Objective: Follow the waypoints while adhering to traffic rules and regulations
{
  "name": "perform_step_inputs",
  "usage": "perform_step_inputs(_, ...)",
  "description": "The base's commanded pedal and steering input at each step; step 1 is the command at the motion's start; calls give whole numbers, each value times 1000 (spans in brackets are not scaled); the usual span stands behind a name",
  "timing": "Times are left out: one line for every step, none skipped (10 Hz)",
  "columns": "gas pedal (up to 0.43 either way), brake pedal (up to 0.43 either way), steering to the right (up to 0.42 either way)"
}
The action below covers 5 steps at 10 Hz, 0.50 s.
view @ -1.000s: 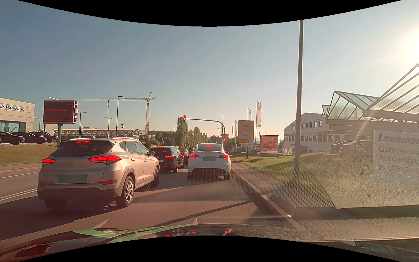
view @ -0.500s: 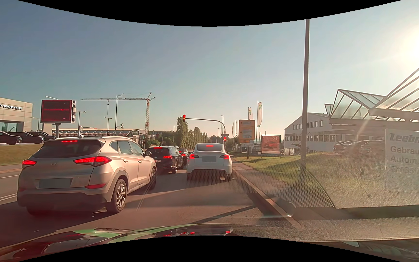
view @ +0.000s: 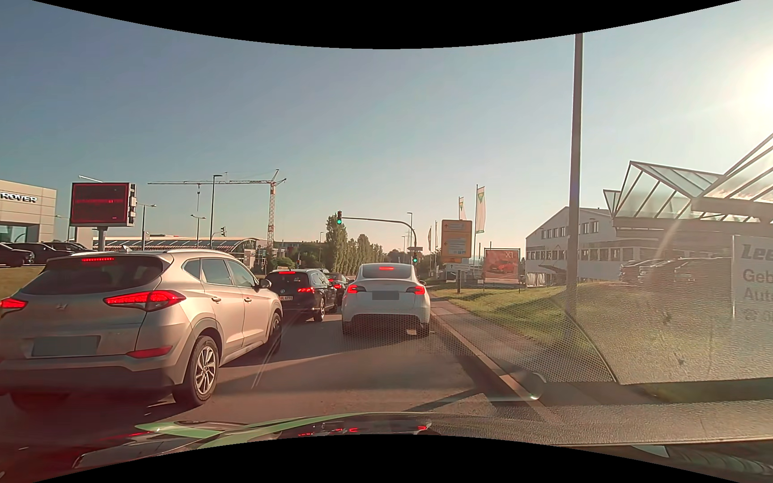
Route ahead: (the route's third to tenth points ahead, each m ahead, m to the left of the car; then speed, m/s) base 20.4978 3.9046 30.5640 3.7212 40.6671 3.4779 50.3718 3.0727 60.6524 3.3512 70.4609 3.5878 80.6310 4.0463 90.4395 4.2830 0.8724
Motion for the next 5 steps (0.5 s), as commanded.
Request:
perform_step_inputs(0,0,1)
perform_step_inputs(0,0,0)
perform_step_inputs(0,0,0)
perform_step_inputs(0,0,0)
perform_step_inputs(0,0,0)
